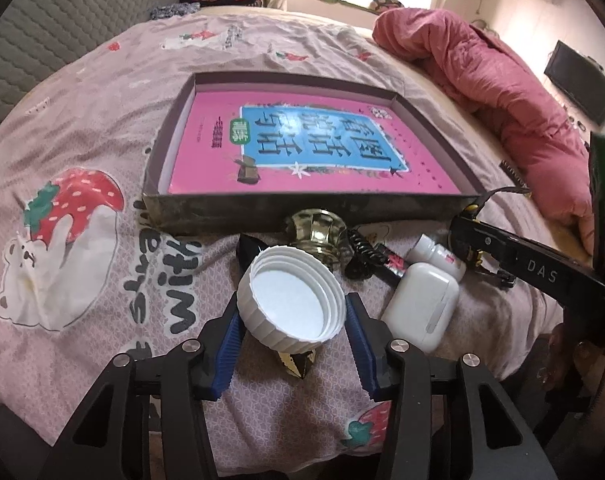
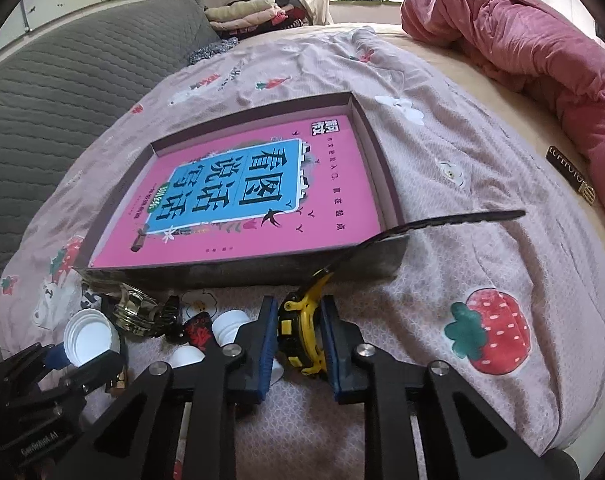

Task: Organize rigid objects
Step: 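Carry the white cap with the left gripper into the box while the right carries the watch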

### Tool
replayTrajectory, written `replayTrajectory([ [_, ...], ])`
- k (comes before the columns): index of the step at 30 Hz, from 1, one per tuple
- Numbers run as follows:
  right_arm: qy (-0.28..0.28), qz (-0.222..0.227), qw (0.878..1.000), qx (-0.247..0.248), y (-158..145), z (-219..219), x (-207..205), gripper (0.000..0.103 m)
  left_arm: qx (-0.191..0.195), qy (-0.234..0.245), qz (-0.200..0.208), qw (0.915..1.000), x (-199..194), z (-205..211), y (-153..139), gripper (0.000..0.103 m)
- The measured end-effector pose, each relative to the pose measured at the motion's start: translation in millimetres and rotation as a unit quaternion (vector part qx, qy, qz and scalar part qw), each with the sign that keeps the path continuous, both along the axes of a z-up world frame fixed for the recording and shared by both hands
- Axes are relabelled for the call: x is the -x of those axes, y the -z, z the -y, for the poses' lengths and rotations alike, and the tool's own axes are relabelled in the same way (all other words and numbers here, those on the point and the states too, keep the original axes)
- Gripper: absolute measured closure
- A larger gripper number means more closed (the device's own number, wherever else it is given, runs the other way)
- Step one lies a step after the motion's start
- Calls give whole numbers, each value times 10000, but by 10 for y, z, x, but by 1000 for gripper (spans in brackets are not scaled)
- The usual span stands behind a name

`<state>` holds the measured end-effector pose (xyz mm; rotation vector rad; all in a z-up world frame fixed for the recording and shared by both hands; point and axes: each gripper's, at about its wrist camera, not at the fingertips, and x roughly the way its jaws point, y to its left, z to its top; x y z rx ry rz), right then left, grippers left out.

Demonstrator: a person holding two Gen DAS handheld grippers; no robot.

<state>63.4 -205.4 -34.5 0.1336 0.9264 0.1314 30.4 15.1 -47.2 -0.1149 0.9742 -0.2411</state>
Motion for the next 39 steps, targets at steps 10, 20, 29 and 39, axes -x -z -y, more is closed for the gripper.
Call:
replayTrajectory([
  [10, -45, 498, 9987, -126, -267, 83, 82, 84, 157, -4, 358, 9992, 75, -47, -188, 54],
  [20, -344, 978, 9946, -2, -511, -56, 189, 85, 213, 16, 748, 9970, 145, -100, -399, 54],
  [29, -548, 1379, 9888, 135, -696, -175, 177, 85, 280, -101, 994, 9946, 75, -171, -493, 54],
  [39, -525, 1612, 9854, 177, -808, -182, 41, 85, 345, -372, 1136, 9922, -226, -260, -550, 53],
])
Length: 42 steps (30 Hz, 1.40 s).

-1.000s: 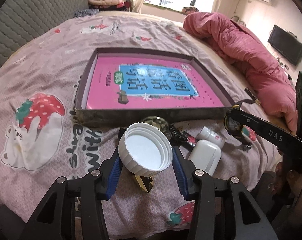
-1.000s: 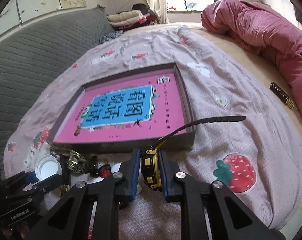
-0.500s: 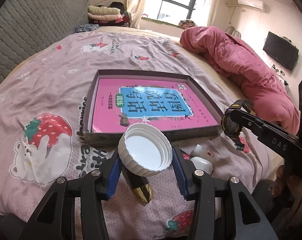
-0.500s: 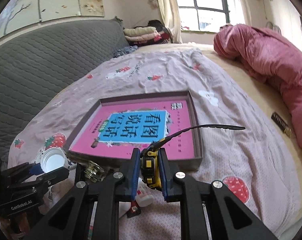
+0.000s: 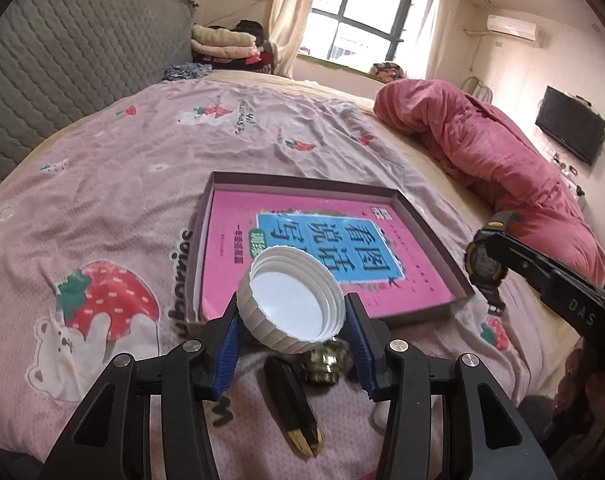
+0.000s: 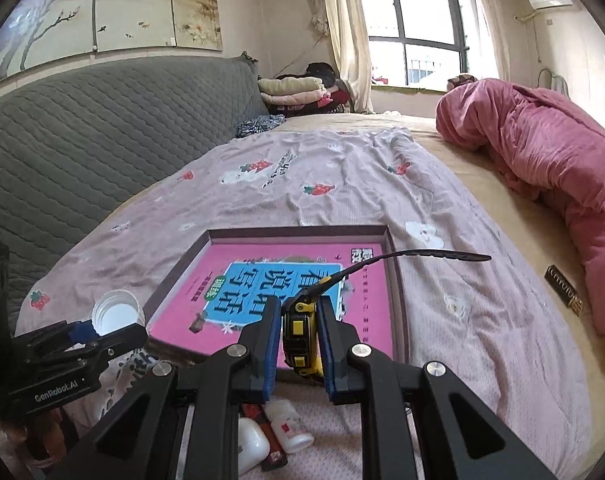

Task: Organize rigid objects
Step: 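Carry the white cap with the left gripper into the box while the right carries the watch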

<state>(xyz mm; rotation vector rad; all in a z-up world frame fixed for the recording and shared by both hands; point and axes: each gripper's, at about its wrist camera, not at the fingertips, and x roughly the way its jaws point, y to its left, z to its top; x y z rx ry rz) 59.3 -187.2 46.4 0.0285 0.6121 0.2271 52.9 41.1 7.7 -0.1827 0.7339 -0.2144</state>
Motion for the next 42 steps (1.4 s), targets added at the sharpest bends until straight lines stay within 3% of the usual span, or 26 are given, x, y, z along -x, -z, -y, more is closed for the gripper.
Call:
replayTrajectory([
  [19, -1, 227, 9987, 461, 5, -129, -296, 85, -95, -231, -121, 9996, -645, -4, 164, 53],
  [33, -379, -665, 9962, 414, 433, -320, -602, 85, -226, 83, -550, 9982, -829, 99, 461, 53],
  [42, -311, -1167, 9922, 305, 647, -299, -710, 84, -253, 194, -670, 9972, -856, 132, 548, 53],
])
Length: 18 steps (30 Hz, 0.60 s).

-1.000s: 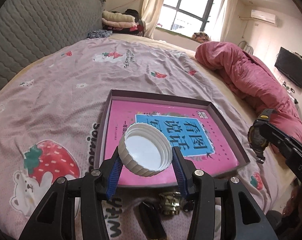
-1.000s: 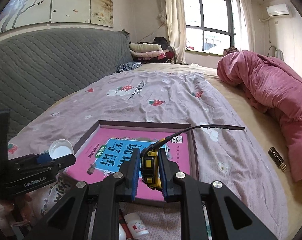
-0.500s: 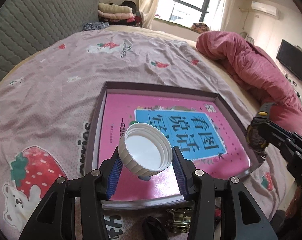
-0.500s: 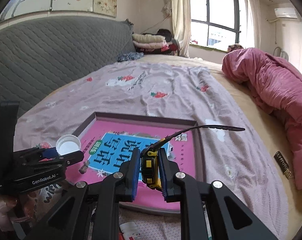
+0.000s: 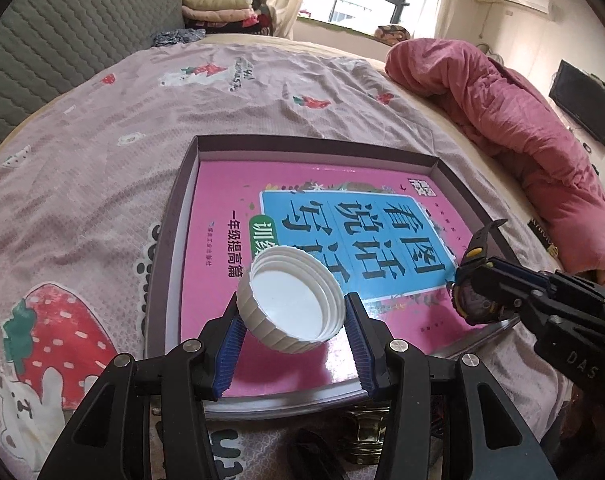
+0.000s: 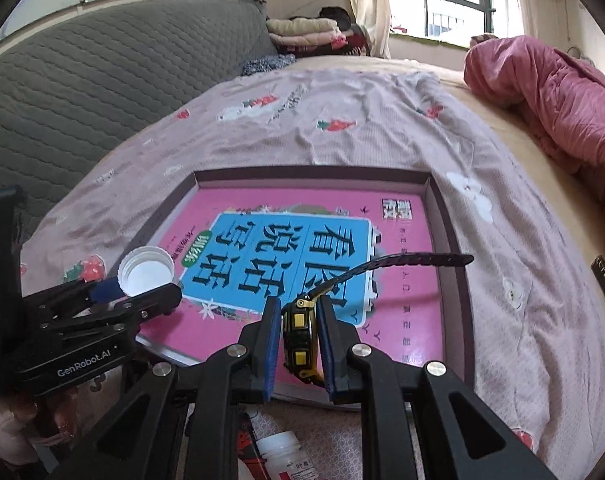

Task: Organize rigid objects
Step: 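Carry the white cap with the left gripper into the box while the right carries the watch, then open the left gripper to drop the cap on the workbook while the right releases the watch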

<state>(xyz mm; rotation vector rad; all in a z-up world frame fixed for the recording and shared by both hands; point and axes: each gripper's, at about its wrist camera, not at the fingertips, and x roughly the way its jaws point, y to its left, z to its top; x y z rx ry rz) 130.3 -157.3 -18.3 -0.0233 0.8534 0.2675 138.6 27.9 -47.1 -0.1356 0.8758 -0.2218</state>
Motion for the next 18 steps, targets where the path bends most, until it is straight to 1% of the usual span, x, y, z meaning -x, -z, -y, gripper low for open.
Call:
replayTrajectory([
  [4, -12, -3, 9999, 140, 44, -28, 11, 84, -35, 16, -46, 10000, -22, 10, 37, 53],
  [8, -2, 71, 9999, 157, 53, -54, -19, 84, -76, 18, -29, 10000, -23, 19, 43, 53],
  [13, -44, 64, 10000, -56, 71, -65, -65, 84, -201, 47, -17, 9998, -28, 44, 55, 53],
  [18, -138, 18, 9997, -206, 81, -46, -53, 83, -444, 35, -35, 9990, -40, 69, 99, 53],
])
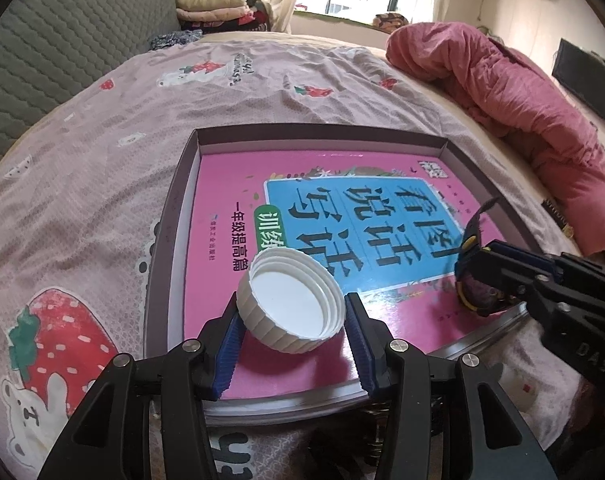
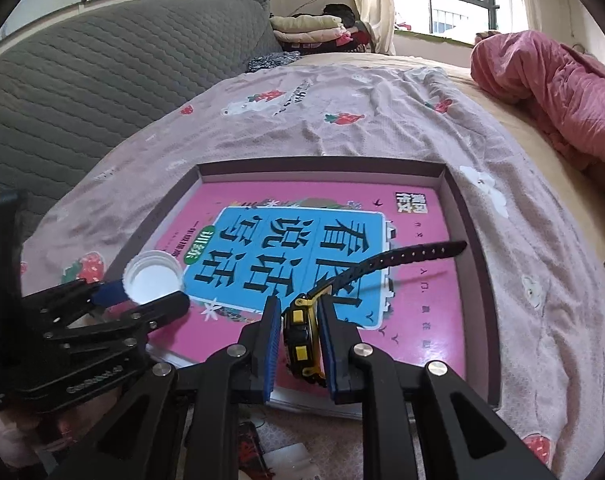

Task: Organize rigid objects
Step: 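Open the left gripper to drop the cap on the workbook while the right releases the watch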

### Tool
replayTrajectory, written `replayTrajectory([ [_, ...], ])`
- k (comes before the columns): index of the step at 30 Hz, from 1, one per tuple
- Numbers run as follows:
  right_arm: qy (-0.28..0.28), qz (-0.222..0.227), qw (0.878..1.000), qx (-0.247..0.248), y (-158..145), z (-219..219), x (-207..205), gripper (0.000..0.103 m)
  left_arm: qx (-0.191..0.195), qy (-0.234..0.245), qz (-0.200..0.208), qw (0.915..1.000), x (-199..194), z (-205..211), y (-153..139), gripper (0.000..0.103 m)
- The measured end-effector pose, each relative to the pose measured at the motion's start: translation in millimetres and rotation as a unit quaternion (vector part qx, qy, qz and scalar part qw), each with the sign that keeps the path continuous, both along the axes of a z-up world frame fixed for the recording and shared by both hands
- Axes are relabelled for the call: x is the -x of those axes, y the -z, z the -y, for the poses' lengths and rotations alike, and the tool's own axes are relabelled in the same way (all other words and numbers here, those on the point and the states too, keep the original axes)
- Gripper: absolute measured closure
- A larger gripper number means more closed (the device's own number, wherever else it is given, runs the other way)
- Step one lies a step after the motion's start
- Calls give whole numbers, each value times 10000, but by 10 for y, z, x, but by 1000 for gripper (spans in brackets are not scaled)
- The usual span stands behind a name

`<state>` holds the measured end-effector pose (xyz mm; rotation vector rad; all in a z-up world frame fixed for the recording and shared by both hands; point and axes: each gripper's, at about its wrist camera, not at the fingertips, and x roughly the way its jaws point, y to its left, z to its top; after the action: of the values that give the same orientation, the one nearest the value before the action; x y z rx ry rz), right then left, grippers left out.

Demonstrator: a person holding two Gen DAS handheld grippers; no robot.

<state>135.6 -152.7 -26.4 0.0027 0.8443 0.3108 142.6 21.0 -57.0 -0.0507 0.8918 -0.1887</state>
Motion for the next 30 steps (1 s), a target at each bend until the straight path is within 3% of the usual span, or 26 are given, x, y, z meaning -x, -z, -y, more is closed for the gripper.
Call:
replayTrajectory([
  [8, -60, -25, 9999, 157, 22, -38, 54, 82, -129, 52, -24, 9999, 9, 13, 30, 49],
  [13, -35, 35, 9997, 258, 22, -27, 118, 64, -52, 111, 0, 9999, 18, 17, 24, 45],
  [18, 137, 216, 9995, 204, -63, 96, 213, 61, 26, 146, 14, 9999, 34, 4, 13, 43],
  [22, 308, 443, 9985, 112, -174, 273, 332, 53, 217, 176, 28, 9996, 50, -28, -11, 37],
  [30, 822, 593, 9948, 47, -282, 583, 436, 52, 428, 91, 58, 9990, 66, -111, -51, 34],
])
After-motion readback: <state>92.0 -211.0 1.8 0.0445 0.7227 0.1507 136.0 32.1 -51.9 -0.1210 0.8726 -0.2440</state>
